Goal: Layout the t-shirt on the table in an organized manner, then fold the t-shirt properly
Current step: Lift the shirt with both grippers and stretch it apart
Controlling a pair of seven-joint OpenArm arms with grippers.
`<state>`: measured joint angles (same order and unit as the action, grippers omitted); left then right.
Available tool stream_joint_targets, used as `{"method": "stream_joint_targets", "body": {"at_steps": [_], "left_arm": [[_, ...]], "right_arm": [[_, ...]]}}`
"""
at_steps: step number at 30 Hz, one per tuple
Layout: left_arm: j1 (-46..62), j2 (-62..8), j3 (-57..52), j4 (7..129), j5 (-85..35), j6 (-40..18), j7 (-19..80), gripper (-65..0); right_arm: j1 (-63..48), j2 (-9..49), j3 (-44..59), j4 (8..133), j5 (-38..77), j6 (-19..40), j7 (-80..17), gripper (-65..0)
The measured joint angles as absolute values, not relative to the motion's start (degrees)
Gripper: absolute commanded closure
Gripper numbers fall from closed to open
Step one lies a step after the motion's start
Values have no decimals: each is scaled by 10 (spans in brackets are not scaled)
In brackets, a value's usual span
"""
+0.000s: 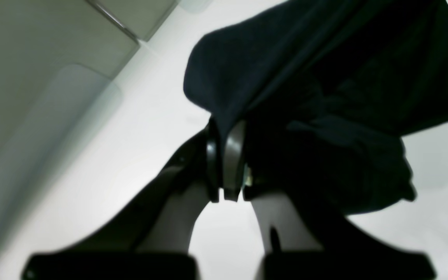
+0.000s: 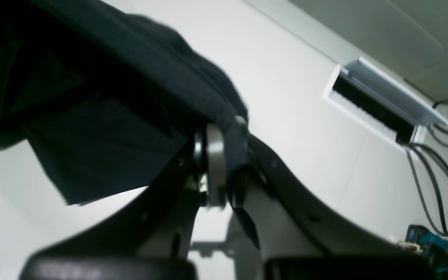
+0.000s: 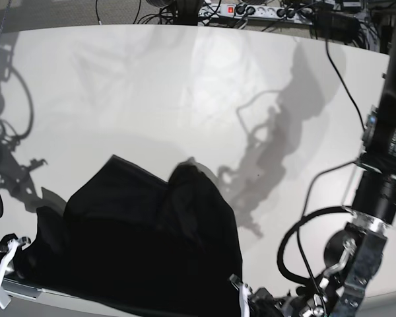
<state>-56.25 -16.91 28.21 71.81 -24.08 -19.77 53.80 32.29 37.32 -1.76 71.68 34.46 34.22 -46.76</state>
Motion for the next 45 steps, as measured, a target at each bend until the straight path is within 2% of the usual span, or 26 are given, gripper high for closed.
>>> {"method": "stream_joint_targets", "body": {"at_steps": [5, 10, 19, 23, 26, 32, 35, 39, 42, 45], "left_arm": [[-648, -218, 315, 699, -271, -202, 505, 0], [-733, -229, 314, 672, -271, -203, 472, 0], [-722, -222, 315, 580, -357, -209, 464, 0], [-727, -222, 314, 562, -371, -209, 480, 0], [-726, -223, 314, 546, -407, -212, 532, 0], [-721, -239, 313, 532, -592, -321, 733, 0], [-722, -243, 316, 531, -707, -351, 792, 0], [-722, -245, 316, 531, -833, -367, 810, 0], [-718, -255, 316, 533, -840, -367, 808, 0], [-649, -262, 314, 535, -847, -365, 795, 0]], "right_arm": [[370, 373, -18, 735, 350, 331, -465, 0], [440, 380, -19, 737, 379, 338, -470, 0], [547, 448, -21, 737, 470, 347, -521, 0], [559, 472, -20, 739, 536, 382, -566, 0], [540, 470, -21, 738, 599, 401, -641, 0], [470, 471, -24, 737, 761, 400, -811, 0], [424, 474, -23, 736, 838, 399, -813, 0], [362, 471, -22, 745, 840, 399, -811, 0], [301, 470, -22, 759, 840, 399, -809, 0], [239, 466, -22, 762, 838, 399, -810, 0]]}}
